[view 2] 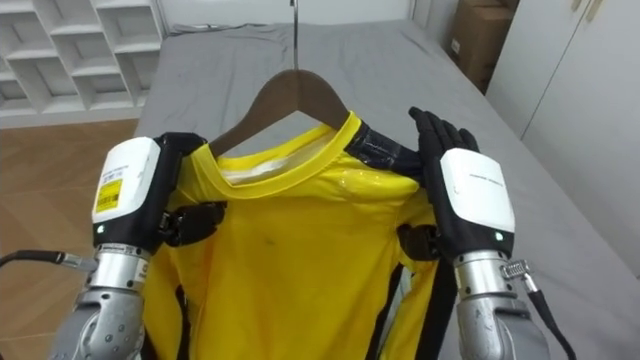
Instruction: Hang clothes
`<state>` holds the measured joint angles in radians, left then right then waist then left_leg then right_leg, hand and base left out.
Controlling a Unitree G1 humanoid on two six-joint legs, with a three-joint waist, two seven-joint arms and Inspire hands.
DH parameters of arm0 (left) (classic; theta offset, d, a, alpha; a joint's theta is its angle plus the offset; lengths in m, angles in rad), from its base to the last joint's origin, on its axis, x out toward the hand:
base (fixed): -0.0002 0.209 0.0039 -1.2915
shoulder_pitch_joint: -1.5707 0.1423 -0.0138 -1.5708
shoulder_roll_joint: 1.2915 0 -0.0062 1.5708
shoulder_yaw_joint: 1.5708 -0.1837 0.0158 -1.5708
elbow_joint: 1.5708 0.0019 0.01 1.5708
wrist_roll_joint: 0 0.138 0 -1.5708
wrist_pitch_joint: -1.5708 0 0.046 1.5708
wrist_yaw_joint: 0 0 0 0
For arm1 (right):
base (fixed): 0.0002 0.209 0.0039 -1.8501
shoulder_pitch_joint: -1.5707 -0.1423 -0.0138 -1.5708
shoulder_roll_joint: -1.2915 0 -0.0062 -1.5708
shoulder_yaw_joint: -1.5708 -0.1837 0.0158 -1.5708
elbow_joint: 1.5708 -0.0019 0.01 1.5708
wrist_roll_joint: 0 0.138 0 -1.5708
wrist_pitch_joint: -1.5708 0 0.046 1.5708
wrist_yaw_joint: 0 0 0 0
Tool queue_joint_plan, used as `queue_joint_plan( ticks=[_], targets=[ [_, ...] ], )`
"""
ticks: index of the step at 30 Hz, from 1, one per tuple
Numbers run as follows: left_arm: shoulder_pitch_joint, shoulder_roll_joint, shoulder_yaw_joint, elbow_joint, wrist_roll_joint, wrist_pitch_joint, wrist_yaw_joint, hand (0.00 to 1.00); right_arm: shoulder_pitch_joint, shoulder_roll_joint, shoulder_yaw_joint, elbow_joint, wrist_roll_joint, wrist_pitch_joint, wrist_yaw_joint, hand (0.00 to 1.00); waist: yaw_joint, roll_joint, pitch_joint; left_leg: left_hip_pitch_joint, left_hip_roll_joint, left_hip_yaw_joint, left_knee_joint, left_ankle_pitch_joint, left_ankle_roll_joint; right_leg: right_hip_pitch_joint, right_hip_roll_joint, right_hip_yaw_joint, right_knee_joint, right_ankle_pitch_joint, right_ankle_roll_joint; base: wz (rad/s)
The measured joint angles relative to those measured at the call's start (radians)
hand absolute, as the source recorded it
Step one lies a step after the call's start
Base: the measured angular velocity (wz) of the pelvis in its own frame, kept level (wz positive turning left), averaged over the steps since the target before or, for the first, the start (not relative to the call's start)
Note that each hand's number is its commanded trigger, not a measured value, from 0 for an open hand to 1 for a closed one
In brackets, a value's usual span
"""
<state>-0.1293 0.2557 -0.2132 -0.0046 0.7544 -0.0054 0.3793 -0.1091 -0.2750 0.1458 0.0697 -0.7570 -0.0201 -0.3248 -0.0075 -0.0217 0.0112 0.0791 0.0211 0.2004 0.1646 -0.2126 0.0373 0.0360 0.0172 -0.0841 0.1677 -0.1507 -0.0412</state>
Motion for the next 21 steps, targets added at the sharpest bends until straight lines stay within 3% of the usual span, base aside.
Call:
queue_joint_plan(
  ticks=[11, 21],
  targets=[
    [0.000, -0.012, -0.018, -0.018, 0.007, 0.000, -0.001, 1.00, -0.035, 0.001, 0.000, 0.000, -0.028, -0.001, -0.023, 0.00, 0.007, -0.005, -0.0008, -0.001, 0.001, -0.001, 0.003, 0.000, 0.000, 0.000, 0.000, -0.002, 0.002, 0.000, 0.000, 0.00],
    [0.000, 0.006, -0.040, -0.037, 0.047, 0.000, -0.030, 1.00, -0.035, -0.006, 0.000, 0.049, -0.034, -0.022, -0.033, 0.00, 0.010, -0.035, -0.0038, 0.000, 0.000, -0.013, 0.004, 0.000, 0.000, 0.008, -0.003, -0.020, 0.001, 0.000, 0.000, 0.03]
  ],
)
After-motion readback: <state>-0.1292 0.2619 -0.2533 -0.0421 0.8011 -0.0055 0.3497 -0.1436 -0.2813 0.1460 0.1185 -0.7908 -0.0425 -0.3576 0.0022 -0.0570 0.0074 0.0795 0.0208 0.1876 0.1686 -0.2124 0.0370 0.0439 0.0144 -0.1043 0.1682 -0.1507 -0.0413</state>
